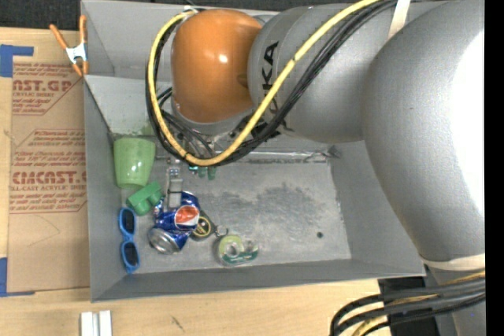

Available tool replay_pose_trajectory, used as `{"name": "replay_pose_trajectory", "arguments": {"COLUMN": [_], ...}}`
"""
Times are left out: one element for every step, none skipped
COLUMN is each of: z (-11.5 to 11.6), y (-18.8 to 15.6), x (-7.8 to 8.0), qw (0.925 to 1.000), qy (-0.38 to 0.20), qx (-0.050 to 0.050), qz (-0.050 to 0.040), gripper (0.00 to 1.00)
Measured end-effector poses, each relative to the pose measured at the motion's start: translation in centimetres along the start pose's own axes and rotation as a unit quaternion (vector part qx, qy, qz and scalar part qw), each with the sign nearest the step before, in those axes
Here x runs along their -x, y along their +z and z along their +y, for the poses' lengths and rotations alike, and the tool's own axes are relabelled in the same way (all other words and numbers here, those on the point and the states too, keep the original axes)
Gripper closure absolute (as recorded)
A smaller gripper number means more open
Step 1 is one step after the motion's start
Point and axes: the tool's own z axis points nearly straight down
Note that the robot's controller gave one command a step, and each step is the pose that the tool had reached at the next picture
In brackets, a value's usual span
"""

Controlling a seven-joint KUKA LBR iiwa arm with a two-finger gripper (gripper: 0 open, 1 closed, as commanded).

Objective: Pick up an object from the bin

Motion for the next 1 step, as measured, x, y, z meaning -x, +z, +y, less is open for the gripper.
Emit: {"name": "replay_pose_trajectory", "arguments": {"z": [-2.18], "y": [9.93], "x": [-3.11], "qw": [0.9992], "qy": [0.041], "qx": [0.001], "qz": [-0.0044], "gripper": [0.00]}}
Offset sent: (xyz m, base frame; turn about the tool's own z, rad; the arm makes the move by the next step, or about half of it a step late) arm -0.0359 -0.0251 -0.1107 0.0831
